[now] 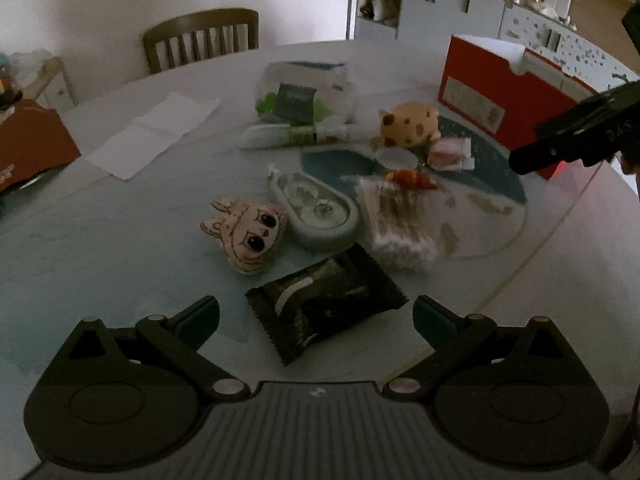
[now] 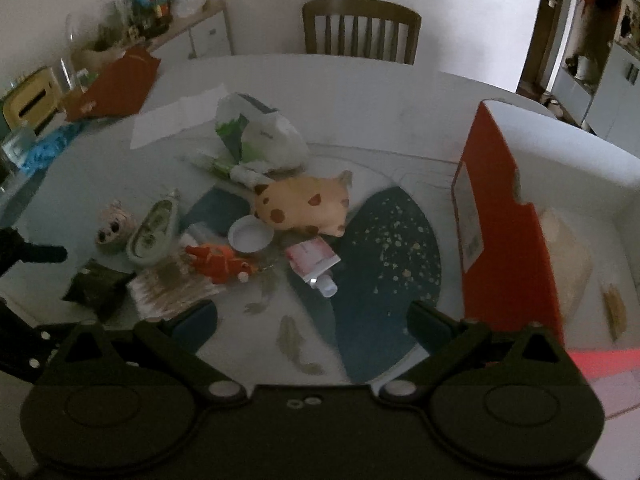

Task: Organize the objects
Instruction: 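Grasp the black snack bag with the left tool while the right tool grasps the pink box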

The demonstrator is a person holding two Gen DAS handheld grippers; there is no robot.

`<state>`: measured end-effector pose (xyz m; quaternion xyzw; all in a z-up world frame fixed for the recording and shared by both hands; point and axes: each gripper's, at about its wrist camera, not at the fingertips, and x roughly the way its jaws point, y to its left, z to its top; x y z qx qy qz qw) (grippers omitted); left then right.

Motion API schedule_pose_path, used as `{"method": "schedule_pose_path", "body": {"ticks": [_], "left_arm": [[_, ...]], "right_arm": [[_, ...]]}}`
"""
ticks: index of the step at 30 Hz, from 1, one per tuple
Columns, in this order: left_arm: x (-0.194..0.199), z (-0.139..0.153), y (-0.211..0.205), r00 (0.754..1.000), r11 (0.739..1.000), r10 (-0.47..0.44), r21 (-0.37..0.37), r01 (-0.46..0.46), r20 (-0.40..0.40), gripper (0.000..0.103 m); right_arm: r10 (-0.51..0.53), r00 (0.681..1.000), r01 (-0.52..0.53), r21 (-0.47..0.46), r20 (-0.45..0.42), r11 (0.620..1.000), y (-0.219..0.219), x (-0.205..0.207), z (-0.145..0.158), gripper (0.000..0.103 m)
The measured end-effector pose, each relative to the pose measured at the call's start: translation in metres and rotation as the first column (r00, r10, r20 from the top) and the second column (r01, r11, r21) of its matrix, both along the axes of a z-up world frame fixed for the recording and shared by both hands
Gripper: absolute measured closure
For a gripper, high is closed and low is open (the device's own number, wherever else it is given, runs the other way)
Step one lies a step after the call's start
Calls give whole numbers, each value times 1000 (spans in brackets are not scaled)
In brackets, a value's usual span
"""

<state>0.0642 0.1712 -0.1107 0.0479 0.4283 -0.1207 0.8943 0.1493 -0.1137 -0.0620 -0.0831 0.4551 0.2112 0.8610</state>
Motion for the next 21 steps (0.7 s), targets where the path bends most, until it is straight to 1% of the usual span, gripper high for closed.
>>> {"method": "schedule_pose_path", "body": {"ticks": [3,5,8,10,12,15,17,21], "left_arm": [[7,-6,6,1000,1000,9,20,-9,-11,0],[11,-9,11,1000,1000,18,20,-17,-15,0],[15,-12,14,1000,1000,6,-4,-6,-27,0],[16,-14,12,1000,1000,-1,0,1,-27,0],[16,-16,9,999,1000,-9,0,9,-31,0],[14,-17,5,999,1000,-19,-11,18,-31,1],[14,-17,1,999,1000,-26,-15,26,-30,4],[13,-16,-6,999,999,-35,4,35,-18,13]], "right_arm": [[10,1000,-10,-27,-7,1000,4,8,-9,5],[19,1000,-19,-44,-9,999,6,14,-15,6],[28,999,-29,-73,-15,997,10,24,-25,12],[30,999,-33,-84,-35,996,12,32,-32,22],[31,999,-34,-83,-43,996,13,37,-37,23],[37,998,-41,-84,-47,996,15,42,-42,28],[38,998,-42,-83,-48,996,16,44,-44,31],[53,998,-56,-65,-43,996,17,46,-43,39]]}}
